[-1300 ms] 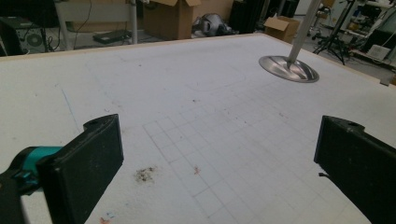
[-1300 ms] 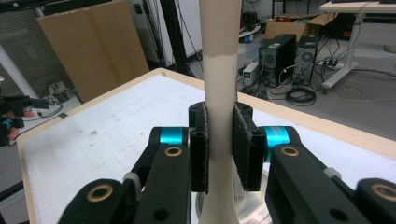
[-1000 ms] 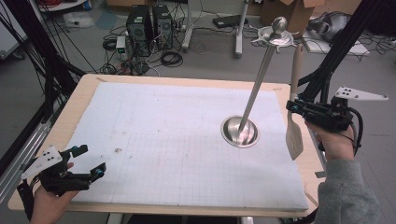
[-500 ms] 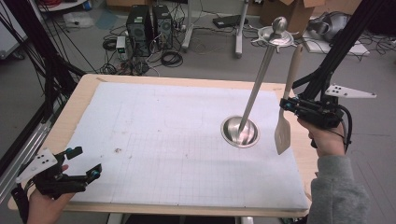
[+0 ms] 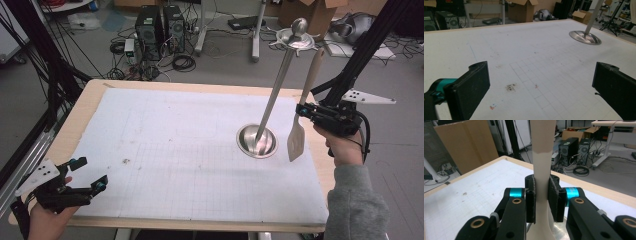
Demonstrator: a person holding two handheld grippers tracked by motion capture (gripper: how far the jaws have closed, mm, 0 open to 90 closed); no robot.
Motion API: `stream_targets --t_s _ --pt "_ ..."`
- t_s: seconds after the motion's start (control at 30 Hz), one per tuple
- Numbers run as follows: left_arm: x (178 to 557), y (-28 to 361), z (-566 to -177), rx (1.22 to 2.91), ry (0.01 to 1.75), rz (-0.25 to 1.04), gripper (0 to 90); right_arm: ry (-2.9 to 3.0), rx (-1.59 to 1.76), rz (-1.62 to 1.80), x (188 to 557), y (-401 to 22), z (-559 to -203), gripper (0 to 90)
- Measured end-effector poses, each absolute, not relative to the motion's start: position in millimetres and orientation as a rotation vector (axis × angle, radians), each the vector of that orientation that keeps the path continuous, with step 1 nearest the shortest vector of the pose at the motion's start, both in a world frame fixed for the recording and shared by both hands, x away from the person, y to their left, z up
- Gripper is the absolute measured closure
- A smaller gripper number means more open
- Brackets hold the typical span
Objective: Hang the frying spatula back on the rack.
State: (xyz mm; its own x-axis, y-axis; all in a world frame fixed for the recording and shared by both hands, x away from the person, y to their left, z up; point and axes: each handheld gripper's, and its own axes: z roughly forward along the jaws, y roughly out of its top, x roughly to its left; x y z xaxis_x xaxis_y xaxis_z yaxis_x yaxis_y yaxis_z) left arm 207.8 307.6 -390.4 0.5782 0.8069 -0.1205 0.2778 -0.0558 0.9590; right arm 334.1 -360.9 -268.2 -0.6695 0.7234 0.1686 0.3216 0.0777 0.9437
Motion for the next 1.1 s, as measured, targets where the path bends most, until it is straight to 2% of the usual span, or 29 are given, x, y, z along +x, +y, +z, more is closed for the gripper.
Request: stream_targets --t_s 0.4,1.1 --pt "210 307 -393 1.630 0.930 0.545 1.8 1.997 1.064 1.638 334 -360 -270 75.6" --pt "226 300 -391 1.566 0.904 0.496 1.8 1.973 0.987 1.595 315 -349 -281 17.2"
